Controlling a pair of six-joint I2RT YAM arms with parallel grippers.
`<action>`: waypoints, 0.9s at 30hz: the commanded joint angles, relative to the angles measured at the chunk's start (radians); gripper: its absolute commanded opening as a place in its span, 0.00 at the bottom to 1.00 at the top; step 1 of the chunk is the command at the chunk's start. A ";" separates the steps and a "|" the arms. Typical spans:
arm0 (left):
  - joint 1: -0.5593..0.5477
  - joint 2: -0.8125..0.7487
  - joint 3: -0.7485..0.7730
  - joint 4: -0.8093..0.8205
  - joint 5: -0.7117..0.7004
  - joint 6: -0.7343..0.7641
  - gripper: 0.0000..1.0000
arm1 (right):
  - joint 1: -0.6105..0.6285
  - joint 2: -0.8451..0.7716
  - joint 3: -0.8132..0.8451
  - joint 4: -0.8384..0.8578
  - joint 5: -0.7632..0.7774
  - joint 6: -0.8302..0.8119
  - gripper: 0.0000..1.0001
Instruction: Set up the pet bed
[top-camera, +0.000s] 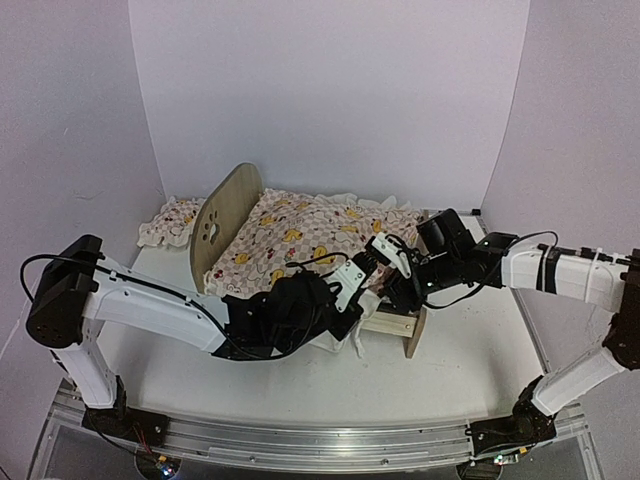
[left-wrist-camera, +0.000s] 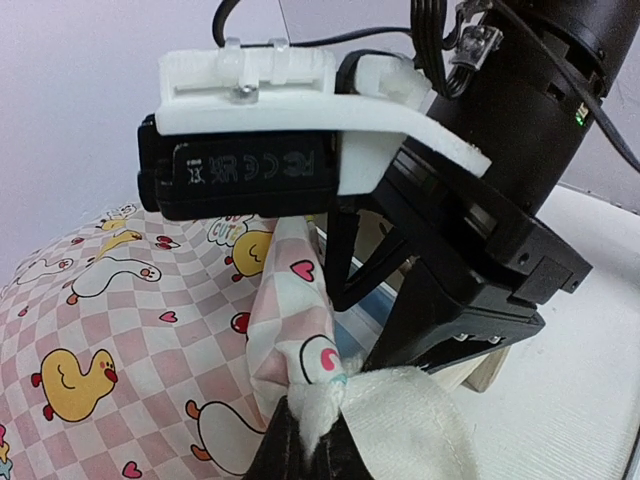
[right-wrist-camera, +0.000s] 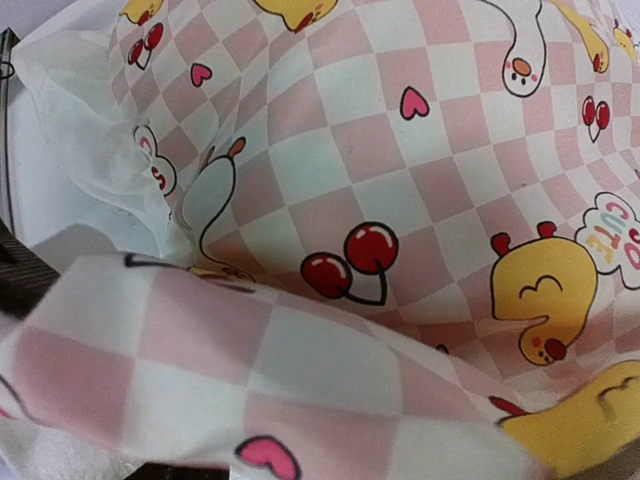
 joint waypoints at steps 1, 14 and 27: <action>0.008 -0.061 0.028 0.025 0.001 -0.014 0.00 | 0.005 0.016 0.021 0.054 0.011 -0.006 0.55; 0.015 -0.069 0.028 0.023 0.055 -0.031 0.00 | 0.005 -0.185 -0.171 0.307 0.115 0.210 0.00; 0.016 -0.067 0.036 0.016 0.107 -0.078 0.00 | 0.004 -0.125 -0.160 0.445 0.192 0.247 0.00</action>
